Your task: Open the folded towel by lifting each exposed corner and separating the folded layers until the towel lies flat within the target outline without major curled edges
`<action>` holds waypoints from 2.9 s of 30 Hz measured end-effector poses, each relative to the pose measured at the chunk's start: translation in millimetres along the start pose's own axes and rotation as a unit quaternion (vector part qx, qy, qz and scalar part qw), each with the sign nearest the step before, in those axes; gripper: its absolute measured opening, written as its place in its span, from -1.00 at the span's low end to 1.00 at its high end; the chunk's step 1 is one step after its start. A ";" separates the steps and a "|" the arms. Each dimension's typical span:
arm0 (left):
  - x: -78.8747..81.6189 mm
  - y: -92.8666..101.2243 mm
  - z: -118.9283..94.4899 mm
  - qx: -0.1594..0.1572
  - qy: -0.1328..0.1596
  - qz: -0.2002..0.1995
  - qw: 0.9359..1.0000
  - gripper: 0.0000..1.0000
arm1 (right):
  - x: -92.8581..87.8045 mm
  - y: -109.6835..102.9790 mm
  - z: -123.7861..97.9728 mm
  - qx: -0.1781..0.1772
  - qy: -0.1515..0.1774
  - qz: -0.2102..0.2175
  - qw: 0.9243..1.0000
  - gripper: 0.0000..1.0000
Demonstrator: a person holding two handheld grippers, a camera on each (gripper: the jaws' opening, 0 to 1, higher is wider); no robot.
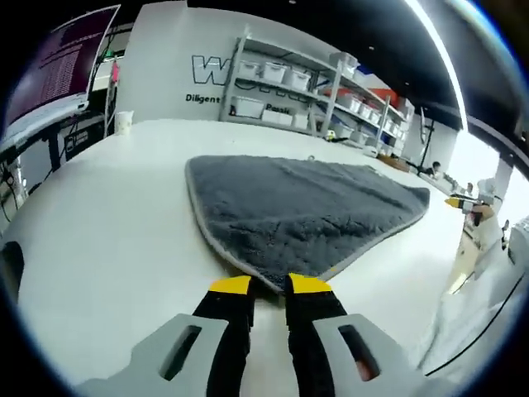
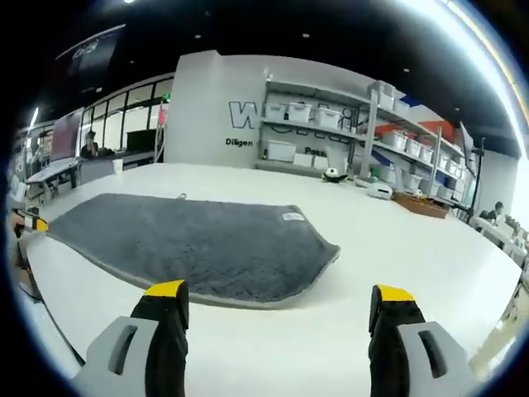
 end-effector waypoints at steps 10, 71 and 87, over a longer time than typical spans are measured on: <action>-0.5 1.8 -9.0 -0.001 -0.028 0.006 1.000 -0.95 | -5.5 4.6 5.5 -0.013 -0.016 -0.011 1.000 0.75; 40.3 12.7 6.8 -0.037 0.041 0.092 0.994 0.91 | 5.5 -3.0 59.6 0.078 -0.046 0.023 0.996 0.90; 31.7 20.1 4.0 -0.043 -0.006 0.107 0.993 0.99 | -12.5 -30.5 4.4 0.089 -0.075 0.010 0.993 0.99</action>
Point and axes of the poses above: the point that each gripper's makers call its tool centre point, and the gripper's own axes: z roughly forward along the fingers, y roughly to its right, x roughly out of its top, the point moved 8 cm from there along -z, roughly backward along the fingers, and after that the axes turned 8 degrees about z, right-handed, at the moved point
